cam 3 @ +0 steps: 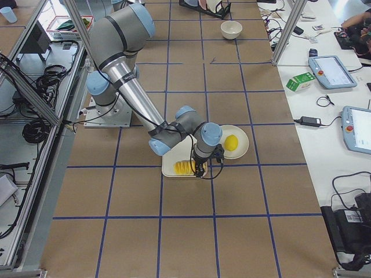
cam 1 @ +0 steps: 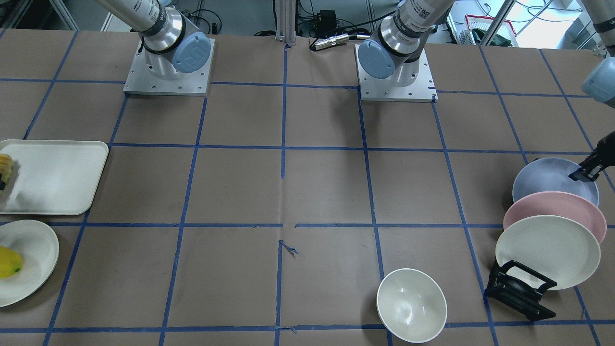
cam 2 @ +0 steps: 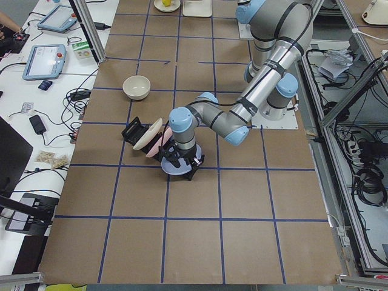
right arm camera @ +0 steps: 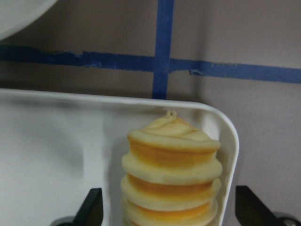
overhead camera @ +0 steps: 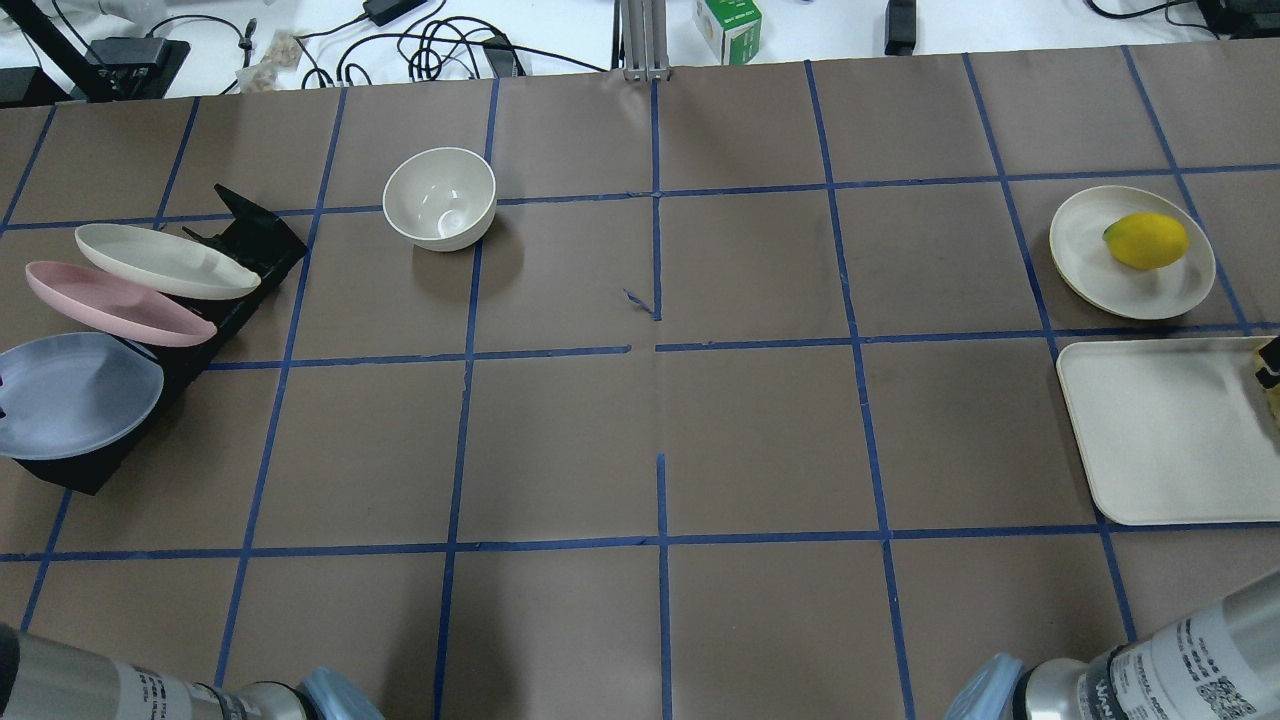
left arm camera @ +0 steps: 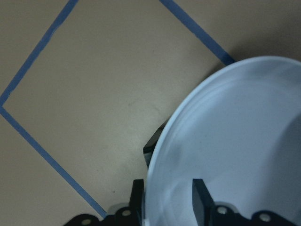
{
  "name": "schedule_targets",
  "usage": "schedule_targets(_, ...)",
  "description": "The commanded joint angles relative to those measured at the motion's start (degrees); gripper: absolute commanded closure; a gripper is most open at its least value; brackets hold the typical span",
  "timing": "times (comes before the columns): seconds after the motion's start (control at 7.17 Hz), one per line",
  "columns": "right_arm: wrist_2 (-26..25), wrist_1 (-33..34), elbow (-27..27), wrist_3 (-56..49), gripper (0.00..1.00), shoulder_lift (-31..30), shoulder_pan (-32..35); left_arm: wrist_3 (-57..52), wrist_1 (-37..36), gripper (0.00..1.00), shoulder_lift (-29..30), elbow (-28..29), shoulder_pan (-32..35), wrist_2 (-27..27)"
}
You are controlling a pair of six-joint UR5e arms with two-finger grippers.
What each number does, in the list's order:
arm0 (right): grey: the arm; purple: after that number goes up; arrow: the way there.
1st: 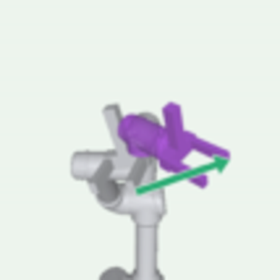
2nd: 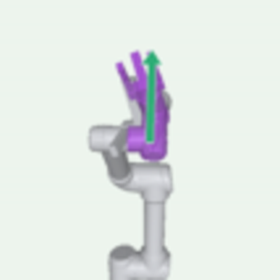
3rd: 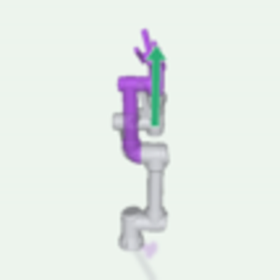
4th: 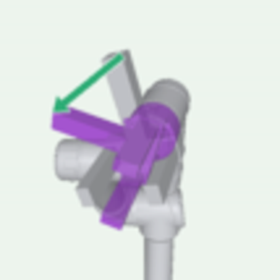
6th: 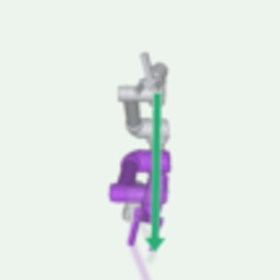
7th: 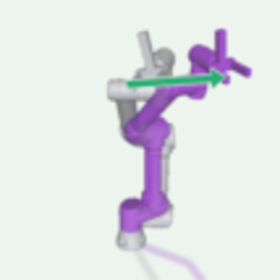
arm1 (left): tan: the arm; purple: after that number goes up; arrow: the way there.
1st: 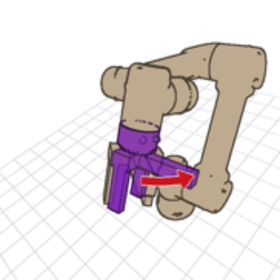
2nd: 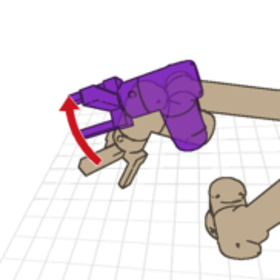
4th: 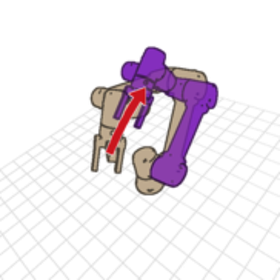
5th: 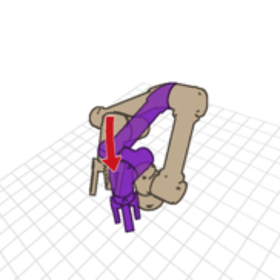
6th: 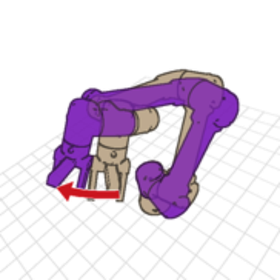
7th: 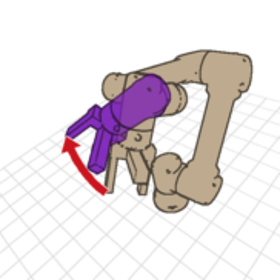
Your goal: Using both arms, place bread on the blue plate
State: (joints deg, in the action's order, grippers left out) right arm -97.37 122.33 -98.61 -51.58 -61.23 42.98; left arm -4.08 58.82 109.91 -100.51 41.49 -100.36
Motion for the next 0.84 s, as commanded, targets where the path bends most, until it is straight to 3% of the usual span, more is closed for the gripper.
schedule_targets(0.0,-0.36,-0.24,0.08,0.08,0.38,0.24,0.00,0.22,0.07,0.78,0.12,-0.03,-0.09,-0.36)
schedule_targets(0.28,-0.63,-1.12,0.08,0.17,0.96,-0.03,0.00,0.22,0.07,0.82,0.30,-0.03,-0.35,-0.45)
schedule_targets(0.56,-0.72,-4.79,0.95,0.34,1.00,-1.16,0.00,0.22,0.42,0.88,0.04,0.23,-0.44,-0.54)
schedule_targets(0.7,-0.63,-7.34,1.22,0.78,1.00,-3.26,0.08,0.13,1.64,0.98,-0.75,0.75,-0.44,-0.62)
